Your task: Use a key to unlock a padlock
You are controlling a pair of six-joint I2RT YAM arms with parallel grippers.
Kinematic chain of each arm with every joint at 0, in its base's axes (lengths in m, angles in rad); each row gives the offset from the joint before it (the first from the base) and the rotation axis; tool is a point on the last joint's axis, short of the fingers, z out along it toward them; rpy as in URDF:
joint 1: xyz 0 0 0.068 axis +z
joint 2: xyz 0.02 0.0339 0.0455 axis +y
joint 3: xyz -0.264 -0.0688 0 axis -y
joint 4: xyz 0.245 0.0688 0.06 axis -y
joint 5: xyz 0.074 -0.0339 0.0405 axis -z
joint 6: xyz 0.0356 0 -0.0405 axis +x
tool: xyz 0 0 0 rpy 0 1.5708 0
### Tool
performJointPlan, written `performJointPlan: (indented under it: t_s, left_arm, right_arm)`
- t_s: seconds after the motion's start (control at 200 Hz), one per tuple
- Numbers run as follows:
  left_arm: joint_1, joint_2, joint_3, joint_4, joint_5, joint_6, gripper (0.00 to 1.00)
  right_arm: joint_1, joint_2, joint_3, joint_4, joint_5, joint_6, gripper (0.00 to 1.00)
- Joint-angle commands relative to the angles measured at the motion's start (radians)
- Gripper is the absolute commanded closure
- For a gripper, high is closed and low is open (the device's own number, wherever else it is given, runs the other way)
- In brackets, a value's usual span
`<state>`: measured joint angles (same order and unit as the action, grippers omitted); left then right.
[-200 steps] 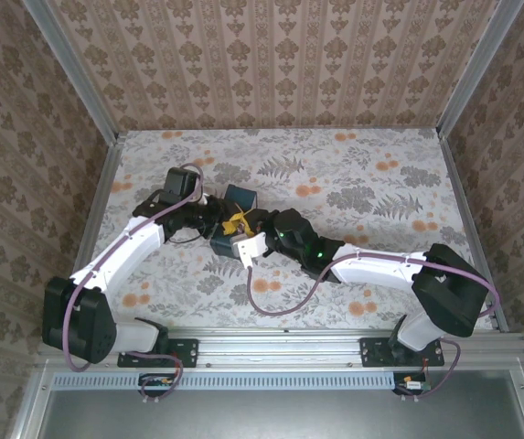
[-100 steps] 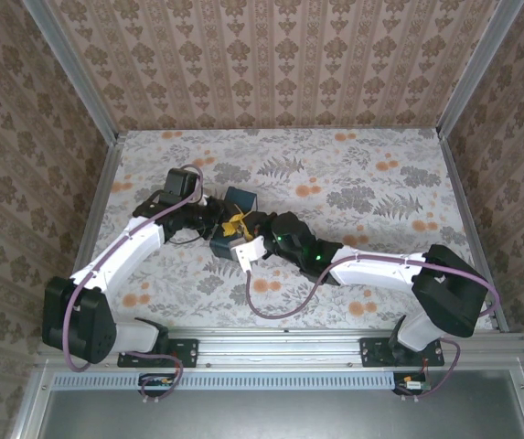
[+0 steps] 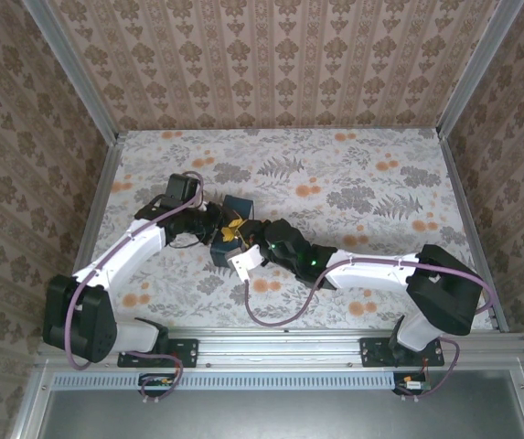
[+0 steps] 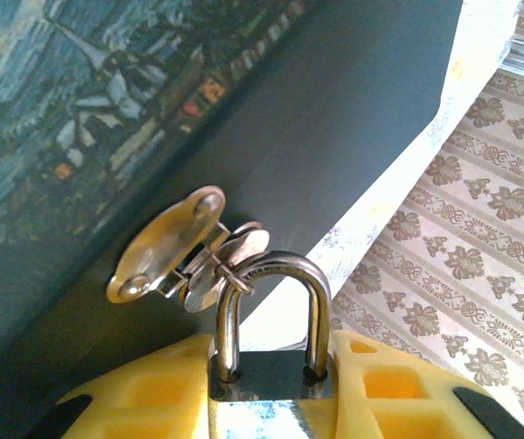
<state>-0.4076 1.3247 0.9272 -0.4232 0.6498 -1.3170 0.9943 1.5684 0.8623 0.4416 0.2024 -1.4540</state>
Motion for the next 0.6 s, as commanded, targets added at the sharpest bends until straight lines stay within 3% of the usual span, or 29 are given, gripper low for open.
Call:
performJointPlan:
  t_s: [0.0,0.315,0.405,0.595]
  left_arm:
    - [-0.008,-0.013,0.032,0.106,0.058,-0.019,1.00]
    - [-0.010,-0.028,0.028,0.121,0.054,-0.036,1.00]
    - [-0.008,-0.035,0.010,0.163,0.047,-0.065,1.00]
    - [-0.012,-0.043,-0.010,0.252,0.021,-0.127,1.00]
  right_arm:
    - [0.041,0.020,0.016,0.025,-0.084,-0.009,0.80]
    - [0.043,0.030,0.039,0.019,-0.081,0.006,0.91]
    - [0.046,0.020,0.036,0.025,-0.061,0.088,0.97]
    - [0.052,0.049,0.017,0.140,0.017,0.301,1.00]
